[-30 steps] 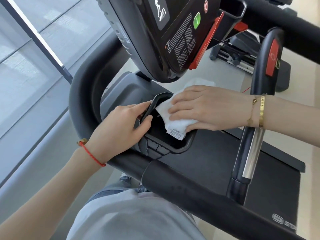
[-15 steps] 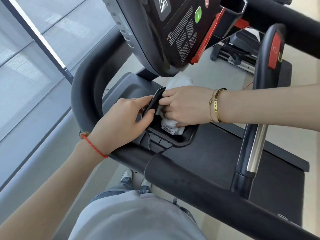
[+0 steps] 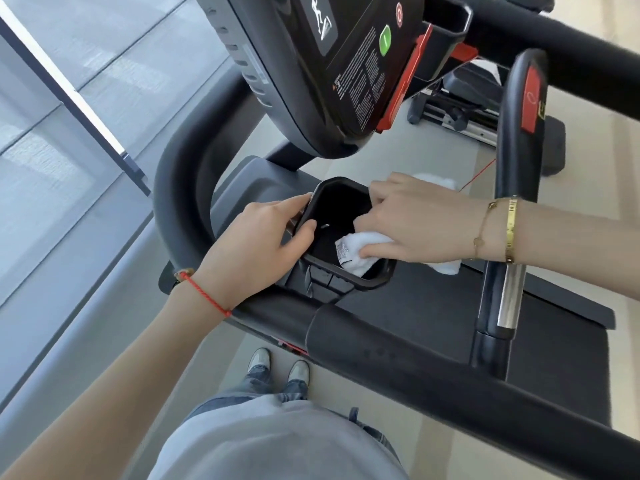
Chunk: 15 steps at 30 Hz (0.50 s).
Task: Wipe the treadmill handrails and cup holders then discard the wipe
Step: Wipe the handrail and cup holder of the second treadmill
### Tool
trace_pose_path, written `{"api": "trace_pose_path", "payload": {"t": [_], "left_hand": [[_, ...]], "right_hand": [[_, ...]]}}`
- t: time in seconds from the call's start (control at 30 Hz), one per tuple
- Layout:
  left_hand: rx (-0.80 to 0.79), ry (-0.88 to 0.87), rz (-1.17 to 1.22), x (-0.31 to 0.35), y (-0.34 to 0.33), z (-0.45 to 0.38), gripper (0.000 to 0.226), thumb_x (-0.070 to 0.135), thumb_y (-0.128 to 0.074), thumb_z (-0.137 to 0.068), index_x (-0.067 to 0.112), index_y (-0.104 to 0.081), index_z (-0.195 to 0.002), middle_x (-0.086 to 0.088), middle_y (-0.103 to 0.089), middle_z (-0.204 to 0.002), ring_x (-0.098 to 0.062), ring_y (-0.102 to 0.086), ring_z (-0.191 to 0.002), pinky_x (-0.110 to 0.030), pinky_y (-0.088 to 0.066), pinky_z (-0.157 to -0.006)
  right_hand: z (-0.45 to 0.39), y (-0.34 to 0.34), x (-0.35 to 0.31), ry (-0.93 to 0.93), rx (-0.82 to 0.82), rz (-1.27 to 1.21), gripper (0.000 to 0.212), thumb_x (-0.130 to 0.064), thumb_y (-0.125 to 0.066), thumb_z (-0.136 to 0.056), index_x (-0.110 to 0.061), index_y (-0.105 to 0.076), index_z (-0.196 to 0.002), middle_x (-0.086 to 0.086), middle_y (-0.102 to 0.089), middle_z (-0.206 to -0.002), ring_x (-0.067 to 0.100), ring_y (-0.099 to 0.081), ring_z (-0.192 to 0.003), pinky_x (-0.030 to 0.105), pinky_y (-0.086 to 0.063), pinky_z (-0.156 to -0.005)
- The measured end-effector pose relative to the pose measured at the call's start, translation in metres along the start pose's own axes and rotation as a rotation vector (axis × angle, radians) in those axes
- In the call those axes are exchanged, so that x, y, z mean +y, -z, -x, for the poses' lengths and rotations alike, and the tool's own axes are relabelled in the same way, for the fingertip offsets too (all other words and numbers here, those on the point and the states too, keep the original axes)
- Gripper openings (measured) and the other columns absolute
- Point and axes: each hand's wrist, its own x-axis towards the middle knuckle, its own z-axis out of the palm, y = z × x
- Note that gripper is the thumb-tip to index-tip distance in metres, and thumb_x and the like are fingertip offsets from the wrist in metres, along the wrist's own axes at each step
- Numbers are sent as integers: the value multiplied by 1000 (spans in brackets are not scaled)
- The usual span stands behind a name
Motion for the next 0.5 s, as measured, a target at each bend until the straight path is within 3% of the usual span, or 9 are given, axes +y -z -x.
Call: {"api": "trace_pose_path", "payload": {"t": [0.1,0.2,0.3,0.43,0.5], "left_hand": [[-12,-14,-13,-3,0,-1,47,39,-45,-97,23,-53,-140,5,-71,-111,-14,-66,-98,-39,-54,-90],[-11,-18,-8,-5,1,-4,54,45,-41,-96,22,-48,-144,4,-69,-117,-14,-65,-102,-36,-54,-92],[-10,-29,39,-9,3,-9,52,43,-41,-97,22,-49,-144,6,-69,-117,-7,-63,-101,-31,-53,-93],[-31,-72,60,-20,8,-23,46,36,-46,-99,24,-49,-143,11,-67,-120,7,-56,-95,-18,-46,-91],[-45,-98,71,-24,11,-32,45,33,-48,-99,22,-50,-143,11,-66,-120,8,-56,-95,-14,-46,-92]], "right_hand": [[11,4,-19,-205,73,-211,47,-58,-31,-91,-25,-64,-95,1,-51,-88,11,-28,-79,23,-14,-67],[17,10,-43,-308,95,-409,52,-60,-29,-85,-20,-63,-87,2,-52,-84,16,-39,-87,27,-23,-75],[17,16,-58,-419,82,-468,50,-57,-28,-87,-19,-60,-84,1,-50,-80,21,-43,-90,31,-19,-70],[0,17,-71,-544,74,-728,43,-45,-36,-98,-20,-38,-63,-8,-39,-64,11,-38,-70,32,-14,-66],[-12,17,-75,-580,50,-776,46,-45,-34,-100,-20,-34,-62,-9,-37,-62,10,-35,-63,32,-22,-71]]}}
